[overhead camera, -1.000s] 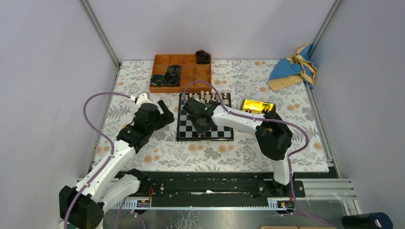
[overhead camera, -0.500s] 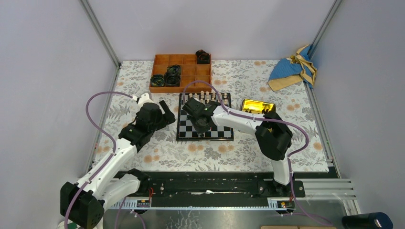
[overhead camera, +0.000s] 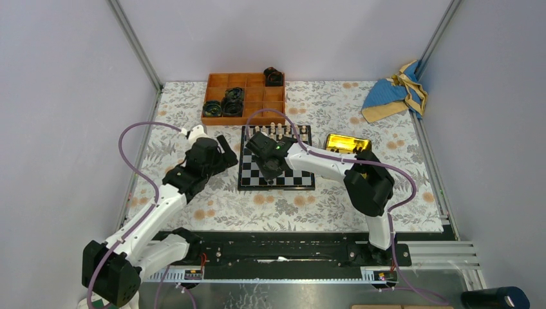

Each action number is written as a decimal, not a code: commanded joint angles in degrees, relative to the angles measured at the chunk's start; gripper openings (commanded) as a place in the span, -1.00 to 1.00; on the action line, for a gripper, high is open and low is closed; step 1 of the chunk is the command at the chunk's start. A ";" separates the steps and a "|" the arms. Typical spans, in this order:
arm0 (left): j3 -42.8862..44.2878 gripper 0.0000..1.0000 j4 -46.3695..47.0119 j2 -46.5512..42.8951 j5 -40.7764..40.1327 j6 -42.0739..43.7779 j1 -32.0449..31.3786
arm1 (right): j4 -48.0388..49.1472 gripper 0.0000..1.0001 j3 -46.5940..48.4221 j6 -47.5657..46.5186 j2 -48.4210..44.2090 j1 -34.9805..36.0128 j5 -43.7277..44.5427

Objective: Set up the chess pieces on the board
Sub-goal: Place the chess piece on the chessboard.

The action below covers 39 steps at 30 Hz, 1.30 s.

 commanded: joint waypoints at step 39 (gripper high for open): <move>2.99 0.88 2.58 4.05 -1.79 2.31 -0.56 | -0.40 -0.11 3.35 -1.52 1.54 -0.04 0.10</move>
